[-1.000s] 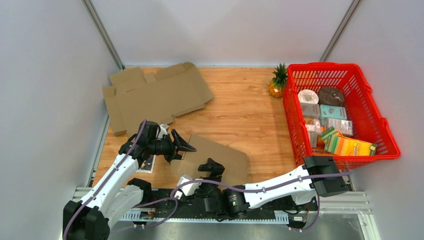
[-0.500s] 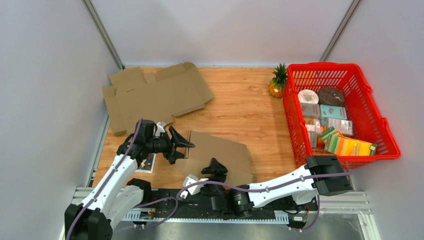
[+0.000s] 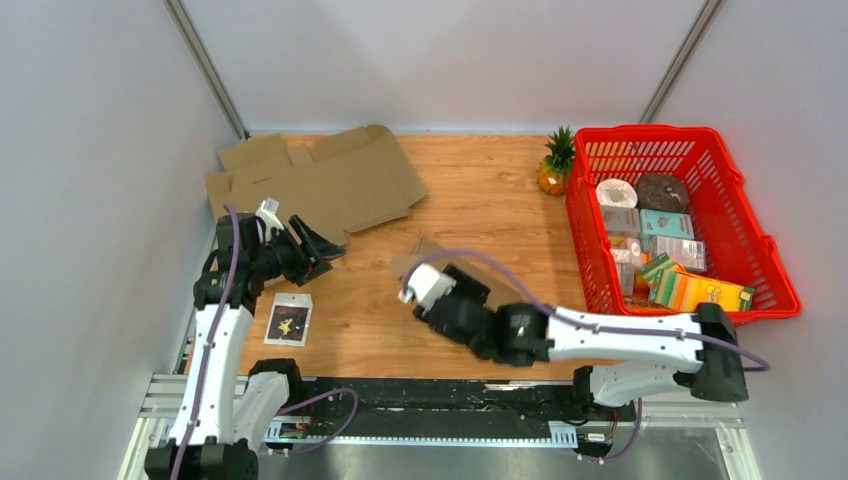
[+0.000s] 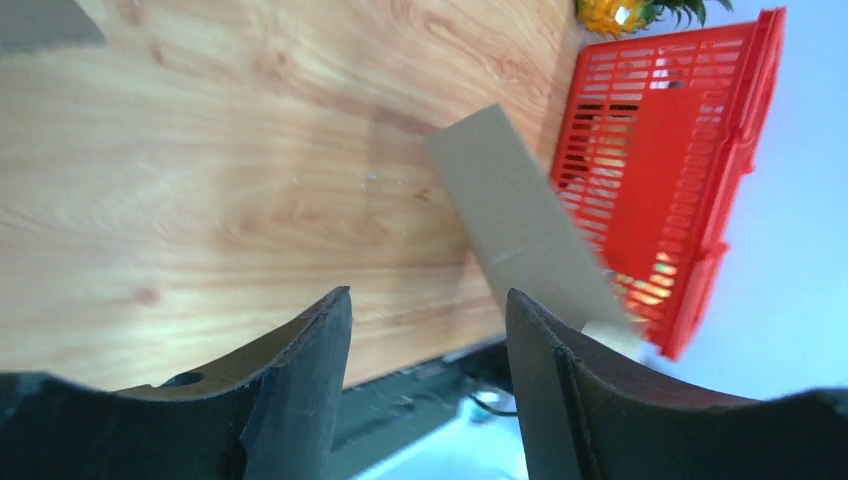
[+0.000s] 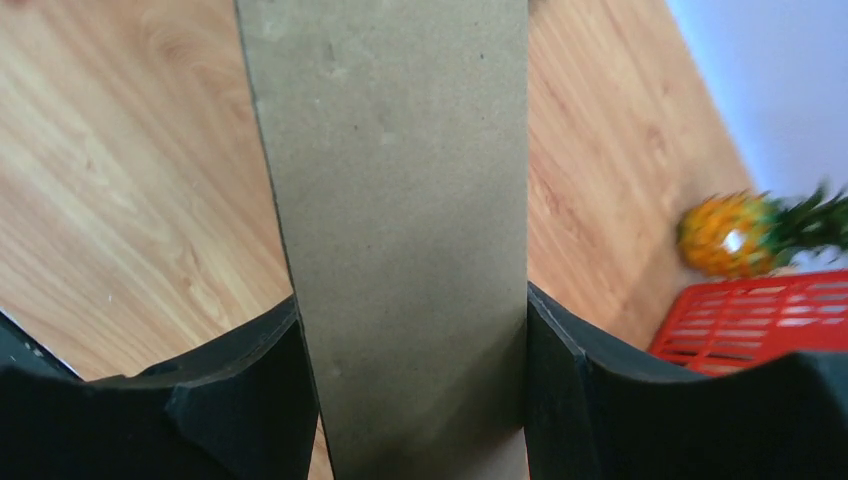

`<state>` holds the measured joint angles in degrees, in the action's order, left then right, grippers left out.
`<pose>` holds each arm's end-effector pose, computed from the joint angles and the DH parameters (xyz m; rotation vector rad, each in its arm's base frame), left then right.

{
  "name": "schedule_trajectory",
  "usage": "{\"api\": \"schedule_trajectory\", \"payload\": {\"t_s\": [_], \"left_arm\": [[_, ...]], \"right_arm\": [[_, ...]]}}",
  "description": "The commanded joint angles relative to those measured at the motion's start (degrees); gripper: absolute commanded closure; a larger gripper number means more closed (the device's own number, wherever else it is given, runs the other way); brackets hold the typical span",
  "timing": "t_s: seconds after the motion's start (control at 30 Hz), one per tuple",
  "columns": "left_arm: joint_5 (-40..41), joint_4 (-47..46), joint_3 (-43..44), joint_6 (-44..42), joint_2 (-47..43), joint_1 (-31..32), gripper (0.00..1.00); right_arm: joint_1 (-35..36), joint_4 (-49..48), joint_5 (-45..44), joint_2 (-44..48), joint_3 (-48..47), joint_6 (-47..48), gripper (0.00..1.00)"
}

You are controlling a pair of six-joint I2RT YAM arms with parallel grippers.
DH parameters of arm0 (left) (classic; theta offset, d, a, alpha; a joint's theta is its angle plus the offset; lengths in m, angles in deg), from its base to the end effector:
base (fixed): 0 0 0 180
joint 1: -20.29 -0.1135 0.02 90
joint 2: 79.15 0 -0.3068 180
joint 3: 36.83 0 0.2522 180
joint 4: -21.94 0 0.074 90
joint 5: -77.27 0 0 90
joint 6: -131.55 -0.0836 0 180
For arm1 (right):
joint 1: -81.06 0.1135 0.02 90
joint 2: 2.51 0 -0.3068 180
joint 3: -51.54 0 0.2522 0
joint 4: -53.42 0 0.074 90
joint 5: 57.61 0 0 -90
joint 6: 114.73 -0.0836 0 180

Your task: Fold the paper box

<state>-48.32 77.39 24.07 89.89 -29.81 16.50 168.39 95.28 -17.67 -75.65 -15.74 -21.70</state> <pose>0.1724 -0.0373 0.2983 -0.7599 2.2997 -1.0999 0.0765 0.2645 0.2869 -1.1859 1.6972 -0.1767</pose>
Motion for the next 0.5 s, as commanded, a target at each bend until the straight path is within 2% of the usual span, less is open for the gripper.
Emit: {"api": "schedule_trajectory", "payload": {"t_s": [0.0, 0.07, 0.13, 0.17, 0.3, 0.47], "left_arm": [[3.2, -2.6, -1.2, -14.3, -9.0, -0.1, 0.37], [-0.3, -7.3, -5.5, -14.3, -12.8, 1.4, 0.38], [0.3, -10.5, -7.3, -15.6, -17.9, 4.7, 0.39], [1.0, -10.7, -7.3, -16.3, -19.3, 6.0, 0.39], [0.7, -10.5, -6.2, -20.2, -24.7, 7.1, 0.4], [-3.6, -10.2, -4.5, -23.2, -21.9, 7.7, 0.43]], "right_arm": [[-14.3, 11.5, 28.4, 6.2, -9.6, -4.2, 0.66], [-20.4, 13.9, 39.1, 5.8, -13.3, -3.2, 0.65], [-23.6, 17.9, 45.8, 3.6, -18.8, -3.3, 0.62], [-25.9, 20.7, 52.0, 2.4, -20.5, -0.9, 0.61], [-27.7, 25.3, 58.9, -5.0, -26.1, 3.1, 0.57], [-29.1, 27.6, 59.5, -11.7, -28.0, 5.6, 0.55]]}}
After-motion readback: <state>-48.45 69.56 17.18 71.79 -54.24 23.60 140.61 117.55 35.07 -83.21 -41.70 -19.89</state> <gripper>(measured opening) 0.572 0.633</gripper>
